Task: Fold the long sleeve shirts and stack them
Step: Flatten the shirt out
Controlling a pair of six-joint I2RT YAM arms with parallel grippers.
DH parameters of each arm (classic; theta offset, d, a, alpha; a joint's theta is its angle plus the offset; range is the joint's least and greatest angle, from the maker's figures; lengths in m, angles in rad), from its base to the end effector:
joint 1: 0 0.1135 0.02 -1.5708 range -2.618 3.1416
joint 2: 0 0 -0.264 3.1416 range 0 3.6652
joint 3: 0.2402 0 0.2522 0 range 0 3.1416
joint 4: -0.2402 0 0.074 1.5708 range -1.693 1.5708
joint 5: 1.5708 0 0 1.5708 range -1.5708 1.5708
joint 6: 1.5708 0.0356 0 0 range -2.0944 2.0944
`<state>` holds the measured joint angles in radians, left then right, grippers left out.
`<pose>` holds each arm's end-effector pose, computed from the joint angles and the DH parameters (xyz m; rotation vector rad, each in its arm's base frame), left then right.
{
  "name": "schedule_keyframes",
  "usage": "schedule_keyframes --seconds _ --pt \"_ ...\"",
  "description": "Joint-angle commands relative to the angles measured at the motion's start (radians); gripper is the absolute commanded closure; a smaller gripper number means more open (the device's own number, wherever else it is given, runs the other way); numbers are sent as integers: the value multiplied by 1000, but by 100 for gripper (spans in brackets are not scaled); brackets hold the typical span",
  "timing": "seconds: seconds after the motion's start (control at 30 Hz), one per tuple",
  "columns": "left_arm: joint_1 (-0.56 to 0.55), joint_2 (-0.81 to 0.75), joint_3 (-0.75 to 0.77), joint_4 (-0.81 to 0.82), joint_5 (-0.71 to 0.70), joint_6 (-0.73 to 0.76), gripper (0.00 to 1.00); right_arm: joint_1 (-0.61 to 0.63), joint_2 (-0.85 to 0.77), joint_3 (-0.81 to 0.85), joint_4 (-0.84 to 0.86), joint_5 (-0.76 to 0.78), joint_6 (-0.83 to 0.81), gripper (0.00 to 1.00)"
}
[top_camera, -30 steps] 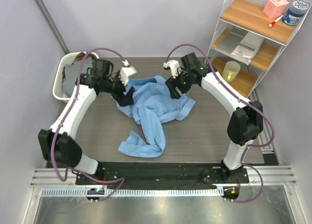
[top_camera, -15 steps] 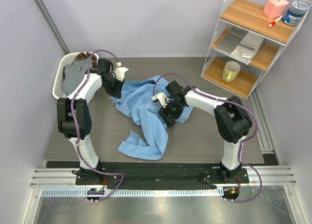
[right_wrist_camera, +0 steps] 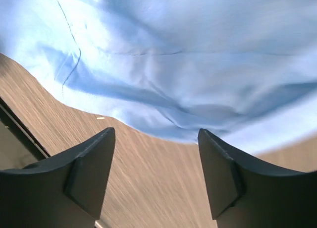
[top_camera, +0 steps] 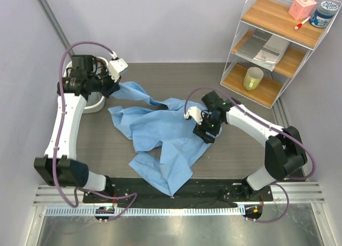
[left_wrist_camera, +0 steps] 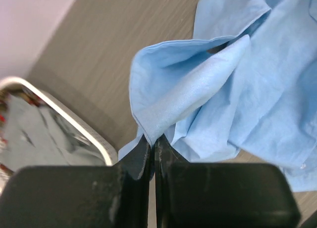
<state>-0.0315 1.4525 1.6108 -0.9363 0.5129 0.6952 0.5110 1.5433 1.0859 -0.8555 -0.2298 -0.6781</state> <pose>0.2954 -0.0268 0.3998 1.0200 1.9947 -0.2484 0.2461 0.1473 0.2180 -1.6325 2.3382 0.2971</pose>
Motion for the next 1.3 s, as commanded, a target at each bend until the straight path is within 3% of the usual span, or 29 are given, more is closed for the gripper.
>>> schedule_keyframes --seconds 0.0,0.17,0.3,0.4,0.57,0.67,0.7,0.9,1.07,1.27 --pt "-21 -52 -66 -24 27 181 100 -55 -52 184 -43 -95 -16 22" --pt "-28 -28 -52 198 47 46 100 -106 58 354 102 -143 167 19" --pt "-53 37 76 442 148 -179 100 -164 185 457 202 -204 273 14" --pt "-68 75 155 582 262 -232 99 -175 208 477 323 -241 276 2" --pt "-117 59 97 874 366 -276 86 -175 265 537 482 -351 273 0" --pt "-123 49 60 970 435 -287 85 -175 308 589 538 -352 275 0" --pt "-123 40 48 1072 443 -315 85 -183 320 601 539 -347 276 0" --pt "-134 8 38 1186 674 -414 85 -220 342 591 599 -448 233 0" --pt "-159 -40 24 1212 759 -419 89 -216 337 557 647 -609 178 0" --pt "-179 -90 -18 1242 840 -419 90 -215 357 575 639 -612 42 0"
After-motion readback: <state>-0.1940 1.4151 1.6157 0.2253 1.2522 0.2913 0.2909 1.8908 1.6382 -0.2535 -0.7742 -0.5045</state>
